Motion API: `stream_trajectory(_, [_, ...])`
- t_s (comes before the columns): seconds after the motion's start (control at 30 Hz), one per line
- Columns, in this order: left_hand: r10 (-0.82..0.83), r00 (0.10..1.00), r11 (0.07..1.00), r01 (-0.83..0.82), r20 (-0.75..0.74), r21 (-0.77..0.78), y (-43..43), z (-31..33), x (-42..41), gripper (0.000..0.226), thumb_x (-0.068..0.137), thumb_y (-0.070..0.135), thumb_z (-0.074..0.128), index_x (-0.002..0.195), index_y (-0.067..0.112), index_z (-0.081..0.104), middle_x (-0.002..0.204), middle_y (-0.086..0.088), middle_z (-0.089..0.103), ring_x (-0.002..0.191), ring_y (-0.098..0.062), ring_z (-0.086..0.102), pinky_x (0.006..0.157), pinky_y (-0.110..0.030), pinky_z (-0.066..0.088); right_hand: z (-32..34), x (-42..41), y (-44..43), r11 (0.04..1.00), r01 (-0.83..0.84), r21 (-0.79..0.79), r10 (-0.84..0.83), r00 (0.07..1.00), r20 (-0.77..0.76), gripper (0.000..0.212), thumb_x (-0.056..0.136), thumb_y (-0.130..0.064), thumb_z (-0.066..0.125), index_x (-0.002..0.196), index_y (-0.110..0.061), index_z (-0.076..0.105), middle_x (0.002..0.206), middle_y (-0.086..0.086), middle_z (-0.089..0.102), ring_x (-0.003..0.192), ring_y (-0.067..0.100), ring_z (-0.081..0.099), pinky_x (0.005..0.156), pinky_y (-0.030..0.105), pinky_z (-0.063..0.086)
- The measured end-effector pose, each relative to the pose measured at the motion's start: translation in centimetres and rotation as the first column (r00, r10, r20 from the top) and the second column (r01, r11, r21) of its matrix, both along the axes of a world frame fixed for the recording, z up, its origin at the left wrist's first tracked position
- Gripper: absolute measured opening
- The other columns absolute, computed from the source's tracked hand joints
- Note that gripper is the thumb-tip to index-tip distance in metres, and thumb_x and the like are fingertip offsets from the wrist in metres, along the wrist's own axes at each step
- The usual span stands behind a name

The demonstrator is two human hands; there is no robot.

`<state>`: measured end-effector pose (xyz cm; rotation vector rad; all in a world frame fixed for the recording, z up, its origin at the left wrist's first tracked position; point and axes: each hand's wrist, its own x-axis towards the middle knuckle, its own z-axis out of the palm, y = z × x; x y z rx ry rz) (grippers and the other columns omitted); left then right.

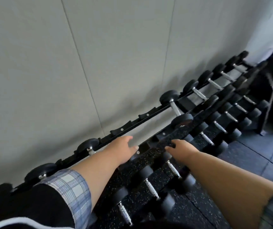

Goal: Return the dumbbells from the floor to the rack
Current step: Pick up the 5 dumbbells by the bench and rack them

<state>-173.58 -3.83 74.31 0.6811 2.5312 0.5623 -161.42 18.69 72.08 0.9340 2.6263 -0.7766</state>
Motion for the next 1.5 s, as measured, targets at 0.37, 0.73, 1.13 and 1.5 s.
stream_trajectory(0.37, [-0.580,0.814,0.814,0.580,0.021,-0.017,2.8,-1.8,14.1,0.069,0.080,0.056,0.060,0.142,0.031,0.042,0.144,0.001,0.049,0.128,-0.019,0.048,0.105,-0.033,0.040,-2.9,26.3,-7.6,0.813,0.582,0.029,-0.582,0.813,0.003,0.067,0.090,-0.057,0.058,0.140,-0.013,0.051,0.141,0.012,0.059,0.129,0.033,0.053,0.103,0.038,0.045])
stream_trajectory(0.73, [-0.888,0.455,0.453,0.890,0.070,-0.041,11.1,-4.3,36.0,0.072,0.082,0.054,0.063,0.144,0.026,0.040,0.142,-0.006,0.051,0.125,-0.023,0.052,0.104,-0.033,0.042,-5.2,51.0,-13.4,0.456,0.890,0.017,-0.884,0.450,0.128,0.073,0.089,-0.053,0.062,0.146,-0.011,0.045,0.147,0.012,0.053,0.135,0.033,0.048,0.110,0.040,0.041])
stream_trajectory(1.13, [-0.879,0.465,0.451,0.883,0.102,-0.133,21.8,-6.2,49.2,0.069,0.085,0.052,0.059,0.145,0.027,0.036,0.142,-0.006,0.051,0.123,-0.025,0.053,0.101,-0.037,0.045,-7.6,63.2,-4.4,0.406,0.910,-0.077,-0.900,0.413,0.138,0.073,0.089,-0.050,0.061,0.150,-0.016,0.040,0.150,0.008,0.051,0.136,0.030,0.048,0.110,0.037,0.040])
stream_trajectory(1.5, [-0.821,0.560,0.550,0.828,0.114,-0.107,33.9,-5.4,46.2,0.068,0.085,0.051,0.058,0.145,0.027,0.035,0.145,-0.003,0.047,0.126,-0.022,0.050,0.102,-0.034,0.043,-6.6,60.6,11.6,0.530,0.846,-0.056,-0.827,0.530,0.185,0.066,0.090,-0.050,0.058,0.146,-0.018,0.045,0.147,0.007,0.053,0.132,0.030,0.051,0.107,0.038,0.043])
